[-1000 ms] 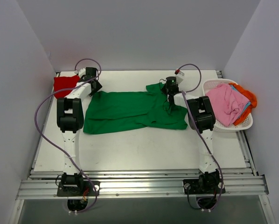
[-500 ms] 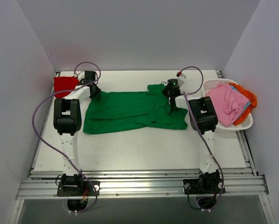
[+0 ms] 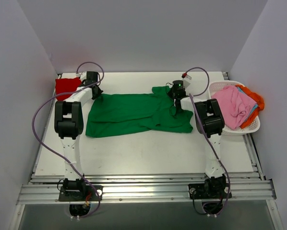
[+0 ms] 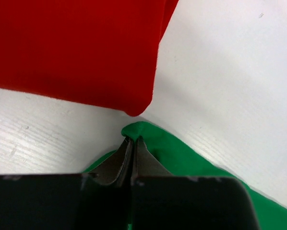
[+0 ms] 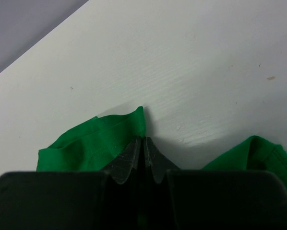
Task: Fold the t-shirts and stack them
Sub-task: Fold the tshirt
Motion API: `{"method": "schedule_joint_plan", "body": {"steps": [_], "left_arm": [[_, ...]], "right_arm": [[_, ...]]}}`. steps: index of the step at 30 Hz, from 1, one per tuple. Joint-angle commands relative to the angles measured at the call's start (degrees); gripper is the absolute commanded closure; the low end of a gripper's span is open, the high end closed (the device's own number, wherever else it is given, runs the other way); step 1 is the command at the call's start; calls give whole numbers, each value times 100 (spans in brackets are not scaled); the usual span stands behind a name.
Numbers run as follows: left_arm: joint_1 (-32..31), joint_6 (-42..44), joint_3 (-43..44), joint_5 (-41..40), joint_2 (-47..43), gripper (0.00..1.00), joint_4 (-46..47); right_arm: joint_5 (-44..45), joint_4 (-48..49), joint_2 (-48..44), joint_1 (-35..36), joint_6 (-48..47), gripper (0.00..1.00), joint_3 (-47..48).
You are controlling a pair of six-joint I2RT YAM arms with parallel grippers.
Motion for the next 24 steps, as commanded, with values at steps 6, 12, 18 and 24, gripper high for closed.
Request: {"method": "schedule_joint_plan", "body": {"steps": [6, 12, 18, 24], "left_arm": [[55, 555, 569, -175, -285, 98, 85], [47, 573, -581, -139, -1278, 98, 595], [47, 582, -1584, -192, -2235, 98, 789], [11, 459, -2820, -174, -3183, 98, 1007]], "right_arm": [[-64, -504, -820, -84, -384, 100, 429], [-46, -188, -1734, -31, -331, 100, -634], [50, -99, -2454, 109, -235, 100, -1539], [488, -99, -3482, 478, -278, 100, -2638]]}}
